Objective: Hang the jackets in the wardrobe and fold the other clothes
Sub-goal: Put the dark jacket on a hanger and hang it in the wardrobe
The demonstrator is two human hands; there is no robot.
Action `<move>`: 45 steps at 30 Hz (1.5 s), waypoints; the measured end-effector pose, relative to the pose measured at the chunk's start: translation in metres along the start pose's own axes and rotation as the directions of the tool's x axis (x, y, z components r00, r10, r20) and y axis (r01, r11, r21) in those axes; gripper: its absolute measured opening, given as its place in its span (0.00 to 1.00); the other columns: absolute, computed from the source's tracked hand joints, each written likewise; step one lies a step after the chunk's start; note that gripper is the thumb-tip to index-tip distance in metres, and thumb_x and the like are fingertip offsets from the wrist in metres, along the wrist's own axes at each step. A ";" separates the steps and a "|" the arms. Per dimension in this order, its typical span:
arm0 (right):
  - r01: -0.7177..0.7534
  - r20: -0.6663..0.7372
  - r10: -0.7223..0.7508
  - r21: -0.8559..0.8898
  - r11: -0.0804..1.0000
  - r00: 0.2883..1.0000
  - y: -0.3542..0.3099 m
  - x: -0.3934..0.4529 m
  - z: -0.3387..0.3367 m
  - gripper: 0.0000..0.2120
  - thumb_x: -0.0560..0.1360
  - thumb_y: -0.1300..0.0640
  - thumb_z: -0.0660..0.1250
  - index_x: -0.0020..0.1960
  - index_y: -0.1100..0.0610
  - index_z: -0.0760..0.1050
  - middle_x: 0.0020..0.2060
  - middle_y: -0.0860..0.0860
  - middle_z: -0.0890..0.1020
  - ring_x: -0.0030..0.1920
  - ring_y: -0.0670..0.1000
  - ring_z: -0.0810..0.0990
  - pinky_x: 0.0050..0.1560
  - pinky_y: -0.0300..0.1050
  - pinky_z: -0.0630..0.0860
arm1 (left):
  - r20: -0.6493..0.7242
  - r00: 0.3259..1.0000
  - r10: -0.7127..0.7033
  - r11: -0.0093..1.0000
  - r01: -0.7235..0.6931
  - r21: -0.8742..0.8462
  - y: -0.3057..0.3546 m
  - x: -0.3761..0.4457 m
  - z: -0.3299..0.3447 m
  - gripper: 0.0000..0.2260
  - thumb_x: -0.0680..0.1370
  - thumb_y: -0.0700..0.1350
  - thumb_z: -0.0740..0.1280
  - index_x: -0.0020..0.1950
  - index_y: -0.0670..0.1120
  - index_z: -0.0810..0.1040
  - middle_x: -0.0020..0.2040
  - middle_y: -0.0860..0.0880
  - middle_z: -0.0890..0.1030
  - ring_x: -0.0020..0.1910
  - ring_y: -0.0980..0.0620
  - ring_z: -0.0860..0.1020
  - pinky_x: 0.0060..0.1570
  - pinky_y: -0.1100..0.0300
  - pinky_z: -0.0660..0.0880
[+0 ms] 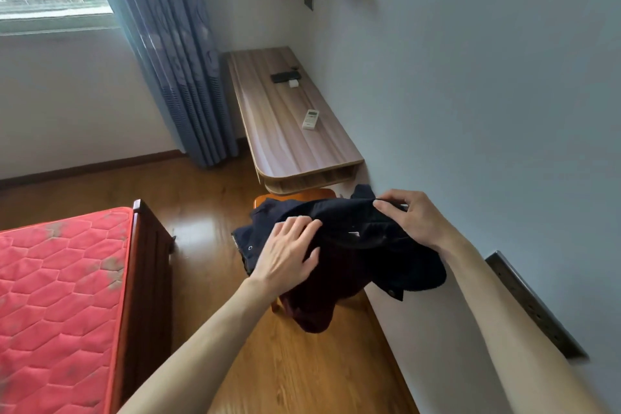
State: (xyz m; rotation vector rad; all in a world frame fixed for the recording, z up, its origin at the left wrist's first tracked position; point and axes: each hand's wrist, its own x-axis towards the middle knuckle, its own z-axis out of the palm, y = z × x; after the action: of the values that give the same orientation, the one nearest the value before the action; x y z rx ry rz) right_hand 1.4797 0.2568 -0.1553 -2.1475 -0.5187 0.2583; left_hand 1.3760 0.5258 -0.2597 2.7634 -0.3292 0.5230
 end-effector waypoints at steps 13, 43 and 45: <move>-0.301 0.187 0.244 0.413 0.859 0.952 0.003 -0.007 0.005 0.10 0.85 0.53 0.65 0.60 0.52 0.83 0.56 0.58 0.86 0.55 0.53 0.86 0.54 0.43 0.82 | -0.052 0.973 -0.226 0.973 0.228 0.033 -0.001 0.047 0.019 0.15 0.78 0.36 0.68 0.65 0.42 0.75 0.60 0.43 0.77 0.58 0.41 0.75 0.59 0.47 0.74; 0.244 -0.355 -0.520 -0.592 0.768 0.777 -0.130 0.093 -0.038 0.09 0.84 0.48 0.58 0.56 0.53 0.67 0.48 0.49 0.78 0.40 0.56 0.77 0.38 0.48 0.68 | -0.430 0.903 0.005 0.983 0.075 0.168 -0.067 0.109 -0.216 0.07 0.84 0.47 0.63 0.55 0.43 0.74 0.47 0.48 0.77 0.33 0.50 0.77 0.32 0.56 0.71; 0.252 -0.330 -0.547 -0.629 0.735 0.769 -0.152 0.110 -0.043 0.12 0.85 0.46 0.58 0.56 0.56 0.70 0.48 0.51 0.79 0.37 0.57 0.77 0.36 0.46 0.66 | -0.460 0.888 0.012 0.970 0.101 0.222 -0.071 0.114 -0.245 0.09 0.84 0.47 0.63 0.53 0.41 0.75 0.46 0.47 0.77 0.31 0.48 0.77 0.32 0.54 0.73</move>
State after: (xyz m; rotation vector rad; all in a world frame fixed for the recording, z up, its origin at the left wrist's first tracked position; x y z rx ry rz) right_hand 1.5519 0.3546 -0.0067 -2.4356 -0.8196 -0.7928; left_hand 1.4219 0.6556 -0.0168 2.7421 -0.0910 1.2484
